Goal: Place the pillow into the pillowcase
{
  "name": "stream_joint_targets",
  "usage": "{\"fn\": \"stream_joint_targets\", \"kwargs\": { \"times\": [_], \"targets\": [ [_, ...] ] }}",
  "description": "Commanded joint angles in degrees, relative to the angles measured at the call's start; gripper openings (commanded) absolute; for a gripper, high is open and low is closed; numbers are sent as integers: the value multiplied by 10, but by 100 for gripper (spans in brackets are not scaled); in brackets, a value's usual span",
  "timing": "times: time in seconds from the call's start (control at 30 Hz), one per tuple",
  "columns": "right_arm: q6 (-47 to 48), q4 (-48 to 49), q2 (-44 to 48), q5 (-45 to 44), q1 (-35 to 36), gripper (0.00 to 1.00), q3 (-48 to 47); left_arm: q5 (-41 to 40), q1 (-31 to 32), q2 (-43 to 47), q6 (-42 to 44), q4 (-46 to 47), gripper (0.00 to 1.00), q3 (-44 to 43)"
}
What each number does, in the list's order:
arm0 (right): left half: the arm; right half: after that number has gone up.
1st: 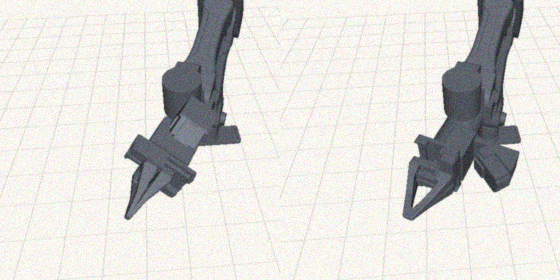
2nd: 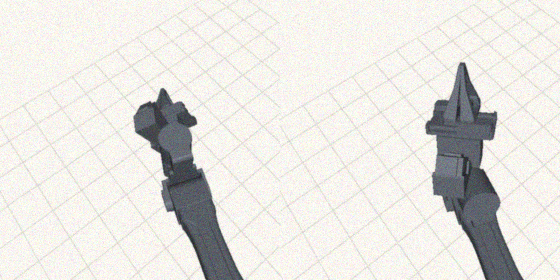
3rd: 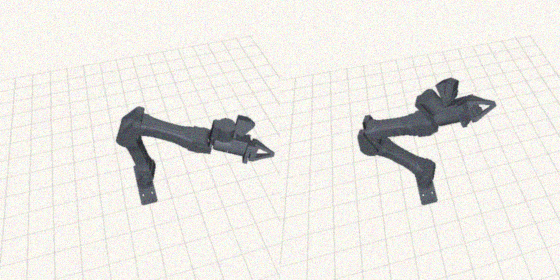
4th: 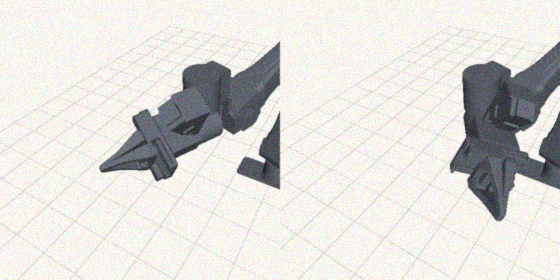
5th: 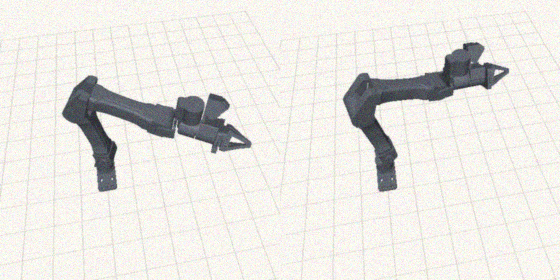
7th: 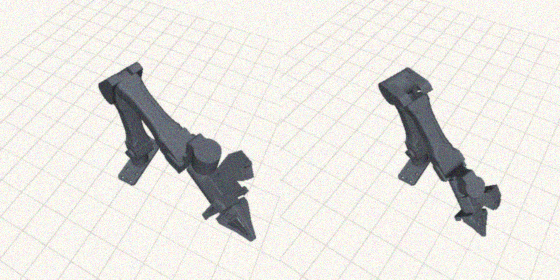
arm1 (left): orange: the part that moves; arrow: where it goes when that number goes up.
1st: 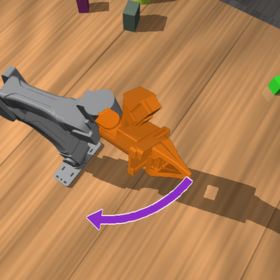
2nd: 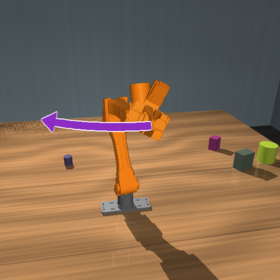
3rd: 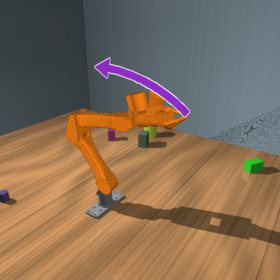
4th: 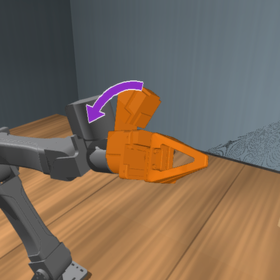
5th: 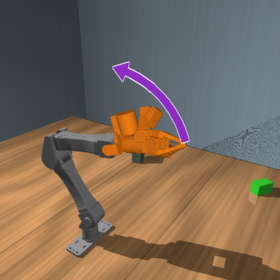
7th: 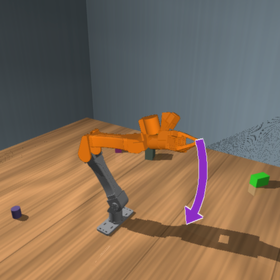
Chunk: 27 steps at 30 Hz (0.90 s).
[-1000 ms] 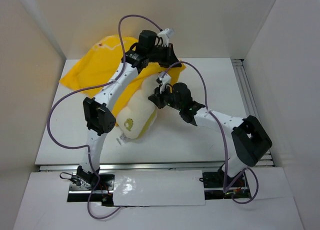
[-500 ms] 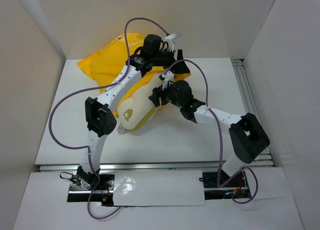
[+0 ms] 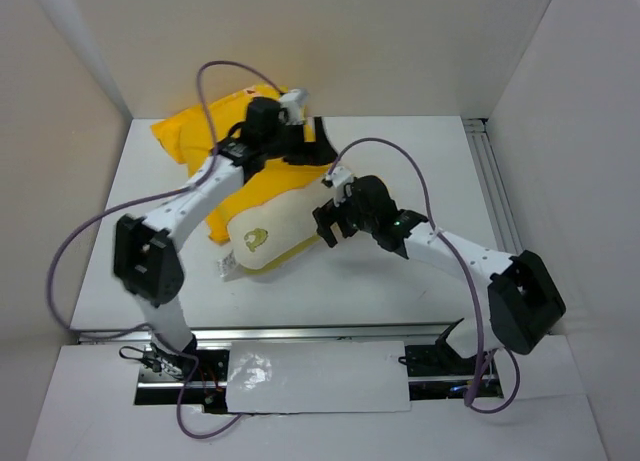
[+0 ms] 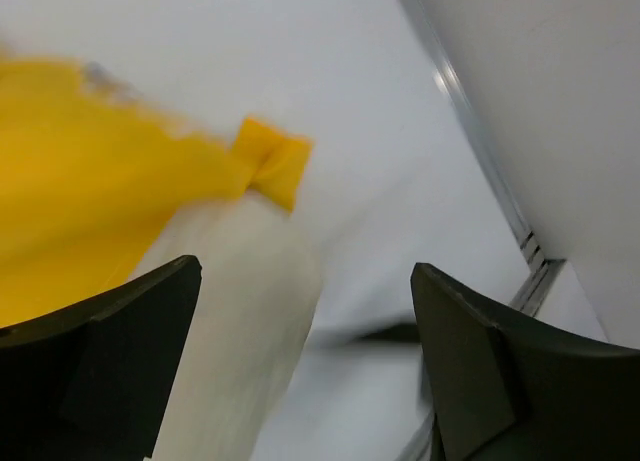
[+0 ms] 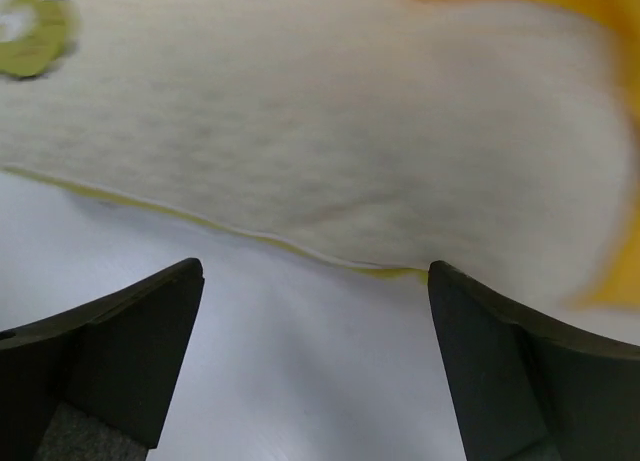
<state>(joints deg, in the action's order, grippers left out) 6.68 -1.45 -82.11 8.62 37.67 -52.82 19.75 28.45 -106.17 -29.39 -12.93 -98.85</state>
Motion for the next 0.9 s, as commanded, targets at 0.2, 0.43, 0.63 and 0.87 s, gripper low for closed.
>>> {"fn": "stream_joint_targets", "kwargs": {
  "times": [0.2,0.43,0.63,0.87],
  "targets": [
    [-164,-211,83,-284,-69,100,-83,-197,-113,438,-100,-138,99,329],
    [-112,-109,57,-159,103,100,-101,-243,-169,548,-212,-246,99,469],
    [-91,-57,-108,-175,227,100,-190,-274,-236,599,-254,-313,99,485],
    [-60,-15,-266,-178,232,100,-263,-264,-295,630,-227,-341,99,491]
  ]
}}
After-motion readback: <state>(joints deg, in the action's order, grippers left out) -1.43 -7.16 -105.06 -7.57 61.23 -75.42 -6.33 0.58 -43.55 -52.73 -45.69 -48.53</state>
